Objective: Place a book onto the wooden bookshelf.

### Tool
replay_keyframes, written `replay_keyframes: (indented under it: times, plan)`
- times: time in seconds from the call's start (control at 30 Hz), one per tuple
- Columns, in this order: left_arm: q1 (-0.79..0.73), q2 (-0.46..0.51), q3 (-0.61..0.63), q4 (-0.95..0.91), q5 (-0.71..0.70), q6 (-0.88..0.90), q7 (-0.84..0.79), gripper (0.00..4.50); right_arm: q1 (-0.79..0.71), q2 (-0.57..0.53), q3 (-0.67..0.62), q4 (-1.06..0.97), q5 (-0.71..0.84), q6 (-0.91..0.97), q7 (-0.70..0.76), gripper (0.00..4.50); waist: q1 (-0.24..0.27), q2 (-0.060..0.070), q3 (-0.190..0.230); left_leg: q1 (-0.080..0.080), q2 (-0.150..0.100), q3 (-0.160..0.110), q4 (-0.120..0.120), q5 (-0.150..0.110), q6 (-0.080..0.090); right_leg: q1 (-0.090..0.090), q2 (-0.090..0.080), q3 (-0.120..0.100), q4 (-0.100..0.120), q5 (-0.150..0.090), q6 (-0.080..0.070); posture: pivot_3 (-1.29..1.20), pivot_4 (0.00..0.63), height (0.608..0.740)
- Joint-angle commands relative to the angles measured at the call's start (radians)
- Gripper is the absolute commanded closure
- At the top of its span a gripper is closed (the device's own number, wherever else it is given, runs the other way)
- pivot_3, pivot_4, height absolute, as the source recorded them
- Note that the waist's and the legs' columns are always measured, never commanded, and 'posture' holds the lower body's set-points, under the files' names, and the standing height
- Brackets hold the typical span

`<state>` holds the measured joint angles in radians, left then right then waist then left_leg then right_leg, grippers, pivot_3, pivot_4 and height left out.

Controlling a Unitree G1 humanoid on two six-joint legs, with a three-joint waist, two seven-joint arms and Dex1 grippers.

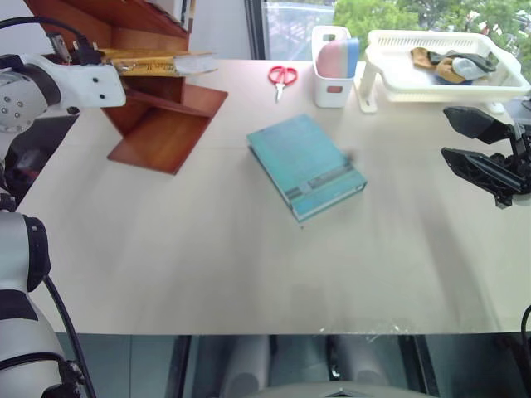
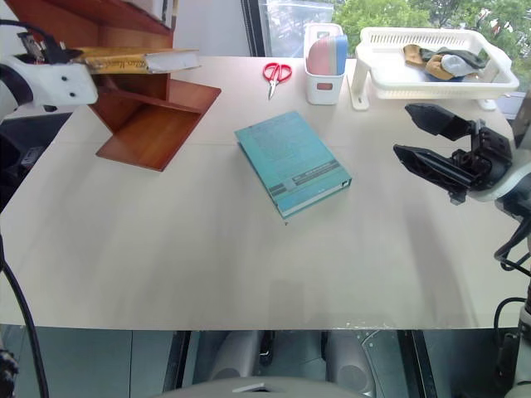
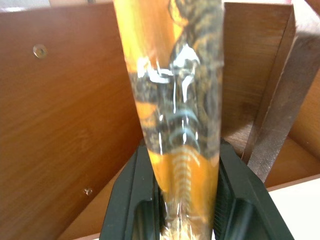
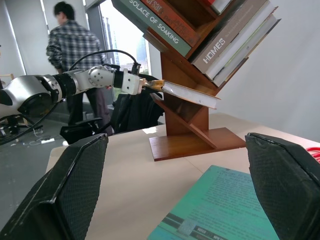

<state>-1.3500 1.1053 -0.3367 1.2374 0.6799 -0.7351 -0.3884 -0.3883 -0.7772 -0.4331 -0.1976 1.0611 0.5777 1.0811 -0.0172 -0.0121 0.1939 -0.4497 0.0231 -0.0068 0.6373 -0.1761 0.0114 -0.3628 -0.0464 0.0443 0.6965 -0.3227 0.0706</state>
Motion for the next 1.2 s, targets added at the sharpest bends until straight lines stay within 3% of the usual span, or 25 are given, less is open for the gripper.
replay_keyframes:
  times: [0.03, 0.3, 0.83, 0.93, 1.13, 1.2]
  plan:
    - [-0.019, 0.012, 0.008, 0.023, -0.017, 0.047, -0.031, 3.73, -0.009, 0.0, -0.035, -0.025, 0.018, -0.014, -0.003, 0.0, 0.0, 0.0, 0.0, 0.0, 0.0, 0.0, 0.0, 0.0, 0.0, 0.0, 0.0, 0.0, 0.0, 0.0, 0.0, 0.0, 0.15, 0.74]
    - [-0.019, 0.013, -0.004, 0.021, -0.017, 0.094, -0.043, 0.15, 0.005, 0.001, -0.039, -0.024, 0.009, -0.021, 0.001, 0.0, 0.001, 0.001, -0.001, 0.0, 0.0, 0.0, 0.0, 0.0, 0.0, 0.0, 0.0, 0.0, 0.0, 0.0, 0.0, 0.0, 0.15, 0.74]
    - [0.07, 0.074, 0.021, 0.005, -0.067, 0.1, -0.088, 0.01, -0.024, 0.001, -0.017, 0.014, -0.009, -0.035, 0.021, 0.0, -0.024, 0.002, -0.001, 0.001, 0.0, 0.002, 0.0, 0.0, 0.0, 0.0, 0.0, 0.002, 0.001, 0.0, 0.0, 0.0, 0.15, 0.74]
    - [0.079, 0.077, 0.028, 0.002, -0.077, 0.108, -0.097, 0.91, -0.031, 0.002, -0.013, 0.019, -0.015, -0.035, 0.025, 0.0, -0.024, 0.004, -0.002, 0.001, 0.0, 0.002, 0.0, 0.0, 0.0, 0.0, 0.0, 0.002, 0.001, 0.0, 0.0, 0.0, 0.15, 0.74]
    - [0.088, 0.081, 0.032, -0.004, -0.08, 0.113, -0.109, 3.77, -0.034, 0.007, -0.012, 0.017, -0.023, -0.034, 0.026, 0.0, -0.022, 0.003, -0.002, 0.001, 0.0, 0.002, 0.0, 0.0, 0.0, 0.0, 0.0, 0.002, 0.001, 0.0, 0.0, 0.0, 0.15, 0.74]
    - [0.089, 0.082, 0.033, -0.002, -0.081, 0.123, -0.115, 4.04, -0.028, 0.008, -0.014, 0.013, -0.026, -0.034, 0.026, 0.0, -0.023, 0.003, -0.002, 0.001, 0.0, 0.002, 0.0, 0.0, 0.0, 0.0, 0.0, 0.002, 0.001, 0.0, 0.0, 0.0, 0.15, 0.74]
